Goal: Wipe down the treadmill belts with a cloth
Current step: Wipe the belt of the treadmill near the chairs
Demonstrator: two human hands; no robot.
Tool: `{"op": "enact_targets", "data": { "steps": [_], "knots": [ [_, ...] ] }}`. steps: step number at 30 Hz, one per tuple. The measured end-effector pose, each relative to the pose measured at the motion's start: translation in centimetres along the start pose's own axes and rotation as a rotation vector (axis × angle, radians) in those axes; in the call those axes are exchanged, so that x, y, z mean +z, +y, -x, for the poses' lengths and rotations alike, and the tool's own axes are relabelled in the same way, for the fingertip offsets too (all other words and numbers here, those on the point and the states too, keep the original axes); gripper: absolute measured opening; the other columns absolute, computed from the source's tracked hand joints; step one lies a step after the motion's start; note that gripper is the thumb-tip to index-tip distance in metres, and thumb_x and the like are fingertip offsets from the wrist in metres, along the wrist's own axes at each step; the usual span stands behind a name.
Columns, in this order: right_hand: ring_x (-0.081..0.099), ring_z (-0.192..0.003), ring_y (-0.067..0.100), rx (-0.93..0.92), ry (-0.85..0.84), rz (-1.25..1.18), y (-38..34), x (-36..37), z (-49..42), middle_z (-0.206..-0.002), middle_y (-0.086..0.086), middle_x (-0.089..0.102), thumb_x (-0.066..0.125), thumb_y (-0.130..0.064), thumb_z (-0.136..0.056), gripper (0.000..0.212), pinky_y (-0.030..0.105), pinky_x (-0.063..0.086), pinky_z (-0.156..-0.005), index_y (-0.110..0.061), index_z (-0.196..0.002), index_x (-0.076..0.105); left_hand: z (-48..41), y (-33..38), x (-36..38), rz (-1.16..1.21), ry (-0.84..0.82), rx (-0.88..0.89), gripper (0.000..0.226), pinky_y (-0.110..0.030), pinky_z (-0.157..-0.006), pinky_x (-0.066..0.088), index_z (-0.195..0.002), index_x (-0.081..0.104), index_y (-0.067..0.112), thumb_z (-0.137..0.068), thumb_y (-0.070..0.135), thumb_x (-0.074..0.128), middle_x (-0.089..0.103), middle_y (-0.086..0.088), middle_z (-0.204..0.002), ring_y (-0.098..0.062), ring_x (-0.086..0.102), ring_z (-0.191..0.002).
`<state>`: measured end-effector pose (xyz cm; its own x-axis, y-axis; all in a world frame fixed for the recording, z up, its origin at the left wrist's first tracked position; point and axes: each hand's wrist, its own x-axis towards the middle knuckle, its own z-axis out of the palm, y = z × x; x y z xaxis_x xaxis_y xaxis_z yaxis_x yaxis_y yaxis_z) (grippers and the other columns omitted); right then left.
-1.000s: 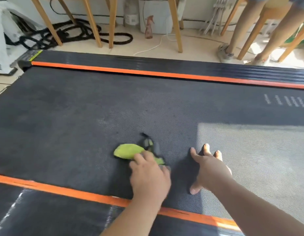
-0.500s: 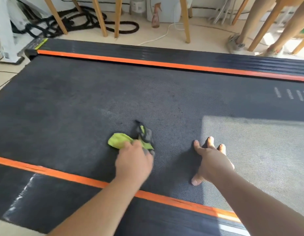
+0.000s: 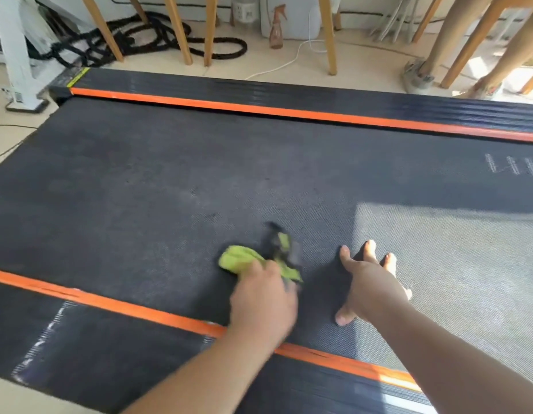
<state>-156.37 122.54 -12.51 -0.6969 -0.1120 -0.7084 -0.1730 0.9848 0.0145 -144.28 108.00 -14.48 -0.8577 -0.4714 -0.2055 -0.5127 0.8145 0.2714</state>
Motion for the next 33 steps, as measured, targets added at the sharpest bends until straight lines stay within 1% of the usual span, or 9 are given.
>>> {"op": "enact_targets", "data": {
  "steps": [3, 5, 10, 12, 16, 20, 24, 26, 33],
  "knots": [
    [-0.016, -0.154, 0.035, -0.024, 0.032, 0.007, 0.3, 0.3, -0.1, -0.158, -0.014, -0.033, 0.101, -0.048, -0.049, 0.152, 0.071, 0.039, -0.105, -0.060, -0.154, -0.008, 1.6, 1.6, 0.2, 0.018, -0.185, 0.310, 0.032, -0.046, -0.090, 0.051, -0.113, 0.052, 0.021, -0.096, 0.048, 0.055, 0.050, -0.006, -0.120, -0.031, 0.055, -0.115],
    [-0.016, -0.154, 0.034, -0.026, 0.039, 0.006, 0.3, 0.4, -0.2, -0.157, -0.014, -0.034, 0.101, -0.047, -0.050, 0.152, 0.070, 0.040, -0.104, -0.061, -0.153, -0.009, -1.6, -1.1, -1.6, -0.090, -0.189, 0.349, 0.036, -0.046, -0.094, 0.050, -0.120, 0.052, 0.022, -0.095, 0.048, 0.058, 0.048, -0.005, -0.125, -0.030, 0.051, -0.121],
    [-0.021, -0.154, 0.033, -0.012, -0.006, -0.024, 0.1, 0.0, 0.1, -0.159, -0.013, -0.036, 0.101, -0.040, -0.055, 0.149, 0.074, 0.033, -0.108, -0.060, -0.154, -0.008, -7.5, -8.5, -3.9, -0.108, -0.015, -0.185, 0.043, -0.048, -0.096, 0.049, -0.123, 0.054, 0.012, -0.099, 0.048, 0.057, 0.049, -0.016, -0.128, -0.039, 0.055, -0.119],
    [-0.021, -0.154, 0.034, -0.012, 0.001, -0.026, 0.0, -0.1, 0.1, -0.159, -0.012, -0.035, 0.101, -0.039, -0.055, 0.149, 0.074, 0.033, -0.108, -0.060, -0.154, -0.008, -5.4, -6.1, -2.7, -0.074, 0.019, -0.234, 0.042, -0.044, -0.092, 0.050, -0.119, 0.054, 0.012, -0.099, 0.049, 0.054, 0.051, -0.015, -0.123, -0.037, 0.059, -0.114],
    [-0.019, -0.154, 0.035, -0.013, 0.014, -0.016, 0.0, -0.1, 0.6, -0.160, -0.012, -0.035, 0.101, -0.040, -0.054, 0.149, 0.073, 0.036, -0.107, -0.059, -0.155, -0.008, 1.1, -0.4, -0.4, -0.046, -0.051, 0.097, 0.036, -0.040, -0.091, 0.051, -0.114, 0.051, 0.019, -0.097, 0.051, 0.052, 0.053, -0.009, -0.117, -0.030, 0.060, -0.109],
    [-0.016, -0.154, 0.036, -0.034, 0.044, 0.006, 0.0, 0.1, 0.8, -0.161, -0.012, -0.031, 0.100, -0.045, -0.054, 0.150, 0.071, 0.042, -0.103, -0.058, -0.155, -0.010, -1.0, -3.4, -2.3, -0.150, -0.205, 0.331, 0.039, -0.046, -0.092, 0.052, -0.119, 0.048, 0.023, -0.095, 0.051, 0.059, 0.047, -0.005, -0.125, -0.031, 0.054, -0.119],
    [-0.018, -0.154, 0.034, -0.025, 0.047, -0.012, -0.1, 0.0, 0.8, -0.160, -0.013, -0.032, 0.100, -0.043, -0.053, 0.149, 0.072, 0.038, -0.105, -0.060, -0.154, -0.009, -5.8, -8.3, -4.1, -0.125, -0.025, -0.103, 0.038, -0.045, -0.097, 0.049, -0.120, 0.052, 0.015, -0.098, 0.045, 0.060, 0.049, -0.014, -0.128, -0.036, 0.055, -0.119],
    [-0.020, -0.154, 0.034, -0.012, 0.029, -0.015, -0.2, 0.0, 0.7, -0.161, -0.013, -0.033, 0.100, -0.040, -0.054, 0.148, 0.074, 0.034, -0.107, -0.059, -0.154, -0.008, -4.5, -6.7, -3.0, -0.054, 0.004, -0.194, 0.037, -0.044, -0.096, 0.048, -0.116, 0.052, 0.015, -0.097, 0.047, 0.059, 0.051, -0.013, -0.124, -0.036, 0.057, -0.116],
    [-0.006, -0.157, 0.036, -0.085, 0.062, 0.055, 0.4, -0.6, 1.0, -0.167, -0.009, -0.022, 0.097, -0.053, -0.053, 0.146, 0.060, 0.048, -0.103, -0.056, -0.156, -0.006, -2.1, -3.0, -1.9, -0.101, -0.248, 0.361, 0.039, -0.044, -0.094, 0.050, -0.119, 0.049, 0.022, -0.097, 0.053, 0.058, 0.047, -0.004, -0.124, -0.030, 0.054, -0.119]
  ]
}}
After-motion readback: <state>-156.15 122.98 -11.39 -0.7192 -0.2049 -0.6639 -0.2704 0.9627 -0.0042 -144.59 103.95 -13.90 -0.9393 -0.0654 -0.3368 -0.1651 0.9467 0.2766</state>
